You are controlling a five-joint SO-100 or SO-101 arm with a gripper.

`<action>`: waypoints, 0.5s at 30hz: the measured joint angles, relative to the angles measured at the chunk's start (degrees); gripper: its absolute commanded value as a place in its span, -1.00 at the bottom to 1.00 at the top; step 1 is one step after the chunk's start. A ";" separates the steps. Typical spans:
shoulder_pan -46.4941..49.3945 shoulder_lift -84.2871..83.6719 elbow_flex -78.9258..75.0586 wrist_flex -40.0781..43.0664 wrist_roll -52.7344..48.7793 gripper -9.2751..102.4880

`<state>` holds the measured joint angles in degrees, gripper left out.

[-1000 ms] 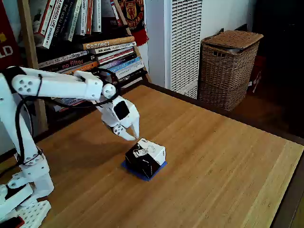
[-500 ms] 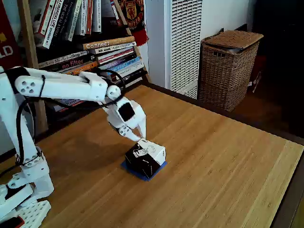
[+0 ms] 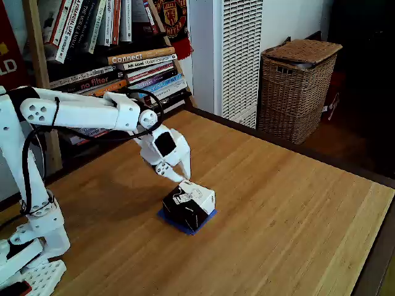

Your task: Push the box on top of the target

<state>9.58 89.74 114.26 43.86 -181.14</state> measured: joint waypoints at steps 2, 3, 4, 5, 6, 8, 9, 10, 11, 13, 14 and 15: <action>0.09 0.00 0.00 0.00 1.05 -0.83; 0.09 0.00 0.00 0.00 1.76 -0.83; -0.26 0.00 0.00 0.00 2.72 -0.83; -0.88 0.00 0.00 0.18 3.96 -0.83; -1.76 0.00 0.00 0.62 5.19 -0.83; -2.99 0.00 -0.35 2.20 7.56 -0.83; -3.16 0.00 -0.97 2.90 9.14 -0.83; -3.16 0.53 -1.14 3.08 11.25 -0.83; -3.52 1.76 -1.14 2.81 13.97 -0.83; -5.01 4.22 -1.05 1.41 20.74 -0.83; -5.63 5.54 -1.41 1.32 24.35 -0.83; -5.71 6.68 -1.58 1.23 27.51 -0.82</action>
<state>3.87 96.42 112.68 45.09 -153.63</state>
